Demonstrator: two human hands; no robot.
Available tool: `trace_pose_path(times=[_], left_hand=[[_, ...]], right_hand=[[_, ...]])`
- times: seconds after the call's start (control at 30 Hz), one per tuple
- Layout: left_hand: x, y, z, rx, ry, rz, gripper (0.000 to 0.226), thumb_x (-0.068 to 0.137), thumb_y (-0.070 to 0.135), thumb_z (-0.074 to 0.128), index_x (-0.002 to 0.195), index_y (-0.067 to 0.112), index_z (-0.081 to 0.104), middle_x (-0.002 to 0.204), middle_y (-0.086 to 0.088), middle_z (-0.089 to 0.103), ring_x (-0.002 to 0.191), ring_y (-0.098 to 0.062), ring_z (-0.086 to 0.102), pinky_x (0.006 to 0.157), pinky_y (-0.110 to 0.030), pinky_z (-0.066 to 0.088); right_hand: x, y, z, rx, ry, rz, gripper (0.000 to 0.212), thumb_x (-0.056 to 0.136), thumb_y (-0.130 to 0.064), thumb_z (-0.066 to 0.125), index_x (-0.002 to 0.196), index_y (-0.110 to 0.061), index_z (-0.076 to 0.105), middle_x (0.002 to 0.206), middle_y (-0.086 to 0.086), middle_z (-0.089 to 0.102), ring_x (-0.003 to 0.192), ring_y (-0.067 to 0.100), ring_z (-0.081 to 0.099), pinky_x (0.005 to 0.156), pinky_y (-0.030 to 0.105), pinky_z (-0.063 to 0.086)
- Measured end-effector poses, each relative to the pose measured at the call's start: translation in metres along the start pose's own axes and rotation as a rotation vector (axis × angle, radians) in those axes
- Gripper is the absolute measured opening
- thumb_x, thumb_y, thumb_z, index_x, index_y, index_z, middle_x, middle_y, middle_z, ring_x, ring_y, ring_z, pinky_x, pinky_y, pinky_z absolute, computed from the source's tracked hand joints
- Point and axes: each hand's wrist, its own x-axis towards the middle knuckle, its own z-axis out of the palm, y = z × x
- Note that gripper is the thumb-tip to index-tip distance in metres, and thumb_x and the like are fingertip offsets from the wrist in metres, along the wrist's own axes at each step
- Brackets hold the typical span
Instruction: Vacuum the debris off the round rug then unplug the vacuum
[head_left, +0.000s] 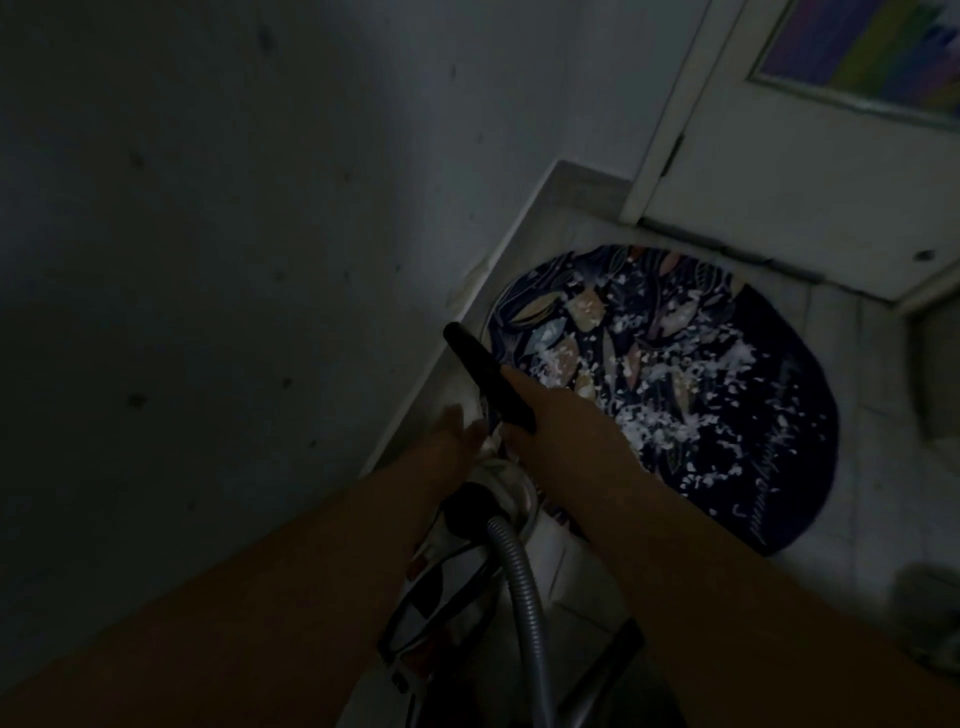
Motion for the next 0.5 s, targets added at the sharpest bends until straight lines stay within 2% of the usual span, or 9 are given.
trace_pose_path(times=[0.03,0.1,0.13,0.2,0.27,0.33,0.43,0.5], left_hand=[[-0.003,0.012,-0.003,-0.019,-0.019,0.002,0.052,0.102,0.035,0.03,0.148,0.012,0.019,0.151,-0.009,0.027,0.139,-0.025,0.029,0.109,-0.027,0.023],[-0.013,0.048,-0.009,-0.054,-0.033,0.045,0.04,0.102,0.036,0.03,0.137,0.019,0.03,0.136,-0.003,0.036,0.128,-0.017,0.038,0.088,-0.016,0.028],[-0.018,0.066,-0.011,-0.079,-0.034,0.068,0.044,0.102,0.035,0.03,0.142,0.018,0.027,0.137,-0.001,0.036,0.128,-0.018,0.039,0.084,-0.014,0.03],[-0.027,0.097,-0.011,-0.07,-0.047,0.094,0.049,0.103,0.032,0.029,0.147,0.013,0.022,0.139,0.0,0.037,0.133,-0.022,0.036,0.09,-0.01,0.034],[-0.033,0.124,-0.006,-0.05,-0.053,0.08,0.051,0.102,0.037,0.026,0.148,0.014,0.022,0.144,-0.012,0.039,0.131,-0.027,0.04,0.096,-0.022,0.035],[-0.036,0.15,0.004,-0.066,-0.033,0.058,0.053,0.101,0.043,0.026,0.148,0.016,0.025,0.146,-0.016,0.038,0.13,-0.03,0.041,0.1,-0.03,0.034],[-0.051,0.183,0.022,-0.201,-0.051,0.074,0.055,0.099,0.048,0.03,0.147,0.021,0.029,0.151,-0.01,0.032,0.136,-0.027,0.036,0.107,-0.034,0.031],[-0.059,0.208,0.037,-0.332,-0.082,0.093,0.055,0.099,0.045,0.034,0.148,0.022,0.028,0.154,-0.006,0.028,0.139,-0.025,0.032,0.106,-0.033,0.032]], right_hand=[[-0.002,-0.001,-0.012,0.004,0.007,0.005,0.064,0.097,-0.034,0.055,0.153,-0.042,0.023,0.119,0.01,0.06,0.094,0.028,0.062,0.077,0.039,0.055],[-0.006,-0.002,-0.036,0.022,0.032,0.025,0.063,0.098,-0.035,0.054,0.153,-0.042,0.023,0.12,0.009,0.061,0.093,0.028,0.062,0.075,0.038,0.055],[-0.008,0.0,-0.047,0.039,0.049,0.036,0.063,0.098,-0.035,0.053,0.153,-0.042,0.023,0.12,0.009,0.061,0.093,0.027,0.062,0.076,0.038,0.055],[-0.011,0.004,-0.07,0.076,0.066,0.058,0.063,0.098,-0.035,0.053,0.153,-0.042,0.023,0.12,0.009,0.062,0.096,0.027,0.062,0.08,0.039,0.055],[-0.017,0.011,-0.094,0.14,0.08,0.082,0.064,0.097,-0.032,0.056,0.152,-0.041,0.025,0.124,0.01,0.062,0.102,0.028,0.062,0.086,0.04,0.054],[-0.025,0.023,-0.117,0.237,0.123,0.095,0.063,0.097,-0.03,0.057,0.151,-0.042,0.028,0.13,0.008,0.06,0.107,0.027,0.061,0.09,0.035,0.052],[-0.035,0.041,-0.155,0.362,0.178,0.144,0.063,0.097,-0.032,0.058,0.151,-0.04,0.027,0.137,0.003,0.057,0.103,0.021,0.061,0.077,0.025,0.05],[-0.038,0.053,-0.182,0.432,0.231,0.171,0.063,0.098,-0.032,0.058,0.152,-0.039,0.027,0.146,0.0,0.05,0.113,0.02,0.058,0.085,0.026,0.05]])
